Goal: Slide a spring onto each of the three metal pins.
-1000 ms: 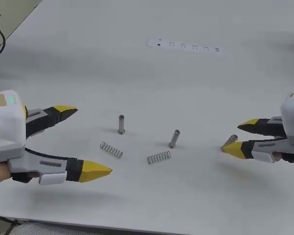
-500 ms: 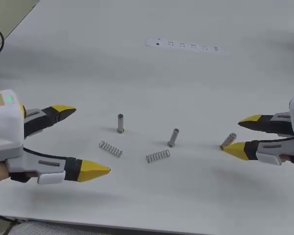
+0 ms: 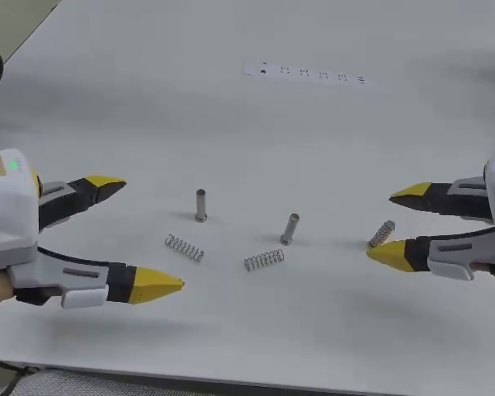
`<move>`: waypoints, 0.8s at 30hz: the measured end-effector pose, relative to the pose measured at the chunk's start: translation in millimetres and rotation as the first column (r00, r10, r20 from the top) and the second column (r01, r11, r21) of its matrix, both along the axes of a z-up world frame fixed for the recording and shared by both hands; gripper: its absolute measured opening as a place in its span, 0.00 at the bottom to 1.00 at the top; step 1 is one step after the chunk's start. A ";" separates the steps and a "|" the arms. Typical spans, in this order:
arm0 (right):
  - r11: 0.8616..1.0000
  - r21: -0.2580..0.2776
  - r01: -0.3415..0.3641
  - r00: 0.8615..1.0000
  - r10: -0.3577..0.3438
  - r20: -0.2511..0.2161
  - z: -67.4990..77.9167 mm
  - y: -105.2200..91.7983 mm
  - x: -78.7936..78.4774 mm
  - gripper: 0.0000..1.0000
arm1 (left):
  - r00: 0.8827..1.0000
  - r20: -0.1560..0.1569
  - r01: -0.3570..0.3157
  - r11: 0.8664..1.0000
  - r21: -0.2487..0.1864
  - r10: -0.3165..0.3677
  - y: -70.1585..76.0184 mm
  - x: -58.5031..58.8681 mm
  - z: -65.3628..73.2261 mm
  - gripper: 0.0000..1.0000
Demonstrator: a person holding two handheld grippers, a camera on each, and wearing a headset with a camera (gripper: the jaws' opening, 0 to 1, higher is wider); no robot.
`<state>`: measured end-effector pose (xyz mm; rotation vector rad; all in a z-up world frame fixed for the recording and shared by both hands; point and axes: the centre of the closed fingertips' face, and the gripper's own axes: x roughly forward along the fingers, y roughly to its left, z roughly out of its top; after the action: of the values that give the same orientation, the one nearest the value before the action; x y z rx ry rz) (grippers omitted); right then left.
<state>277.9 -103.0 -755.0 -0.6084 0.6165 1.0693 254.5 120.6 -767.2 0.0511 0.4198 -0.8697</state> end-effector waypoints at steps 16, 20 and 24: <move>0.977 -0.089 -0.193 0.980 0.197 0.035 -0.9 32.2 -20.4 0.41 | 1.000 -0.001 -0.007 1.000 0.001 0.007 4.0 -0.9 0.5 0.96; 0.964 -0.097 -0.247 0.968 0.251 0.029 -1.7 43.4 -25.9 0.40 | 1.000 0.000 -0.009 1.000 0.000 0.009 4.6 -0.8 0.8 0.96; 0.943 -0.113 -0.314 0.947 0.320 0.037 -1.9 56.3 -30.1 0.39 | 1.000 -0.003 -0.006 1.000 0.001 0.006 4.6 -1.3 0.6 0.96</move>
<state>247.8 -46.8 -757.0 -0.8479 0.5401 1.3217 253.2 125.2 -766.6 0.0491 0.4227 -0.8634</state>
